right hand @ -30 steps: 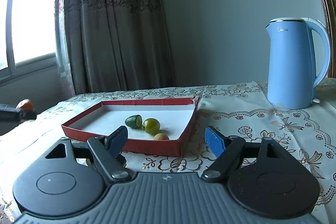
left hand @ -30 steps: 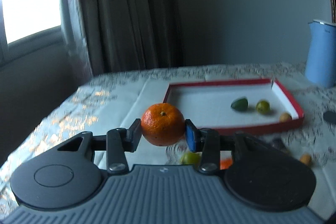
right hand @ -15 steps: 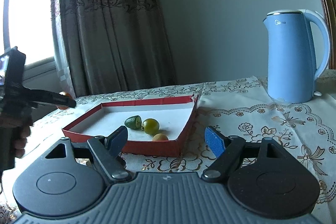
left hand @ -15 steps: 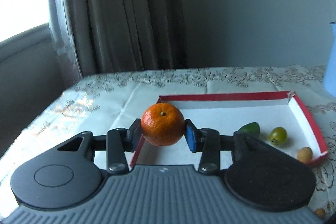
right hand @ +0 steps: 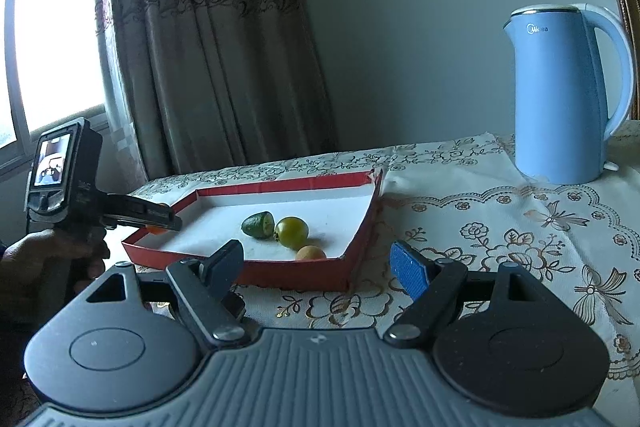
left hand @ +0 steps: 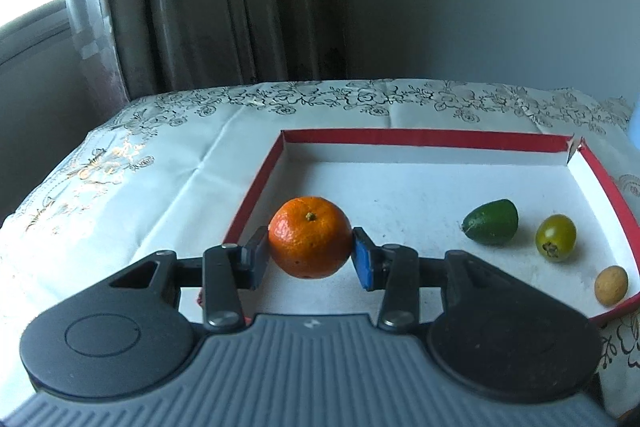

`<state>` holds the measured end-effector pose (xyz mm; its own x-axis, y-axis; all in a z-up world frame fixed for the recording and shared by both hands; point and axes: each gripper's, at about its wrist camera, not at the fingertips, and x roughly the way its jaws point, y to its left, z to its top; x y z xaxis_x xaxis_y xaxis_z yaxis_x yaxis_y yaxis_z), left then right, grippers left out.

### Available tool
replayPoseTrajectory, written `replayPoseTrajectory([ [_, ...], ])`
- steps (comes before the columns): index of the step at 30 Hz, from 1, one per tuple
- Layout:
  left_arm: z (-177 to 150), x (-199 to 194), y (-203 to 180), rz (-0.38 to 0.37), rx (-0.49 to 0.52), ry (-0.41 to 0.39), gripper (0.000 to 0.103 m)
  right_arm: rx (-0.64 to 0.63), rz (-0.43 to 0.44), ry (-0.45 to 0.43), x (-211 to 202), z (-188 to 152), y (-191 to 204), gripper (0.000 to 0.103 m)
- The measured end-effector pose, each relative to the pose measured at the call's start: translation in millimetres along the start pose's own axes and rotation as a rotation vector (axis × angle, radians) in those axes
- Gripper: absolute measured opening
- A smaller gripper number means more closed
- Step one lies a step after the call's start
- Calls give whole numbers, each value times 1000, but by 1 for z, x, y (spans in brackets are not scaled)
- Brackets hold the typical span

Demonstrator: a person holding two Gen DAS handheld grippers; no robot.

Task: Organize fruits
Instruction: 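Carry the tangerine into the red box and open the left gripper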

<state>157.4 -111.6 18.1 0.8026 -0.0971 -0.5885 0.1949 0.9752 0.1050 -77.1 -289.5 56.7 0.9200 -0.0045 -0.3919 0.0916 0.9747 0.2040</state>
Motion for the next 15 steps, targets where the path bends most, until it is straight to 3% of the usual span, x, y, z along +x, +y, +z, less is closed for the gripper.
replayPoseTrajectory([
  [10,2,-1,0,10,-6,-14,41,4,-2,0,0,0,-1,81],
  [11,3,-2,0,10,-8,-16,46,5,-3,-1,0,0,-1,81],
  [14,4,-6,1,21,-18,-36,78,8,-3,3,0,-1,-2,81],
  [15,3,-9,1,32,-17,-56,79,7,-4,1,0,-1,-2,81],
])
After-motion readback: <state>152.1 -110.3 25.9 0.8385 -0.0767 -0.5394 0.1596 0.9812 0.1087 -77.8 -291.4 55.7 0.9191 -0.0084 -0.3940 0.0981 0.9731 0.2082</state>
